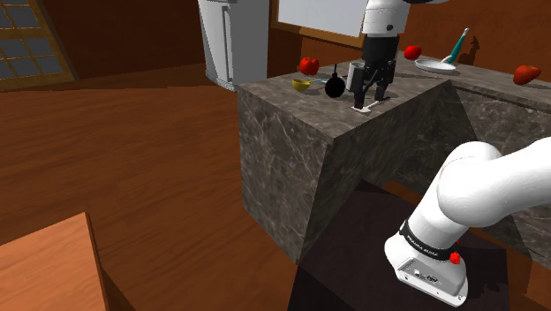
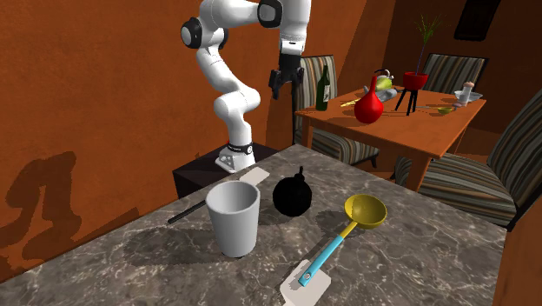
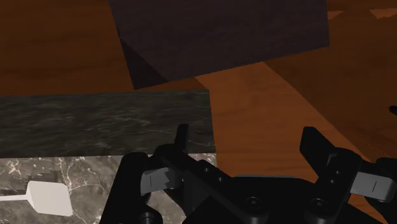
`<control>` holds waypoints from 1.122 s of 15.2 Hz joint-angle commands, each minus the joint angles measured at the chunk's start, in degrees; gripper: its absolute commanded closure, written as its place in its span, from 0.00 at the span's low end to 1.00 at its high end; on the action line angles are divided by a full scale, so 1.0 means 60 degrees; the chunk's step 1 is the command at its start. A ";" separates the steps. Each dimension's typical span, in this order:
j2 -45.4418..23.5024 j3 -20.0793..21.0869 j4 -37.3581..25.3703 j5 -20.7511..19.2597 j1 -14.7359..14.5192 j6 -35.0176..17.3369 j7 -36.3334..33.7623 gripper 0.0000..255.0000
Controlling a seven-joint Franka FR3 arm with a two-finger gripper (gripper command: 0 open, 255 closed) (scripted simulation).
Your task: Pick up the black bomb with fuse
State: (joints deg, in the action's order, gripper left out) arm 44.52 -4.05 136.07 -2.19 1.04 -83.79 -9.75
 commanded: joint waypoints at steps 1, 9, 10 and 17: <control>0.0000 0.0000 0.0000 0.0000 0.0000 0.0000 0.0000 0.00; -0.2131 -0.1211 -0.1317 -0.0897 0.0338 -0.0990 0.1342 0.00; -0.2420 -0.1354 -0.1528 -0.0964 0.0369 -0.1096 0.1508 0.00; -0.4570 -0.2298 -0.3306 -0.1122 0.0558 -0.1677 0.2706 0.00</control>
State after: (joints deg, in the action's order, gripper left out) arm 19.04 -17.30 118.14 -9.07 4.37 -93.68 5.69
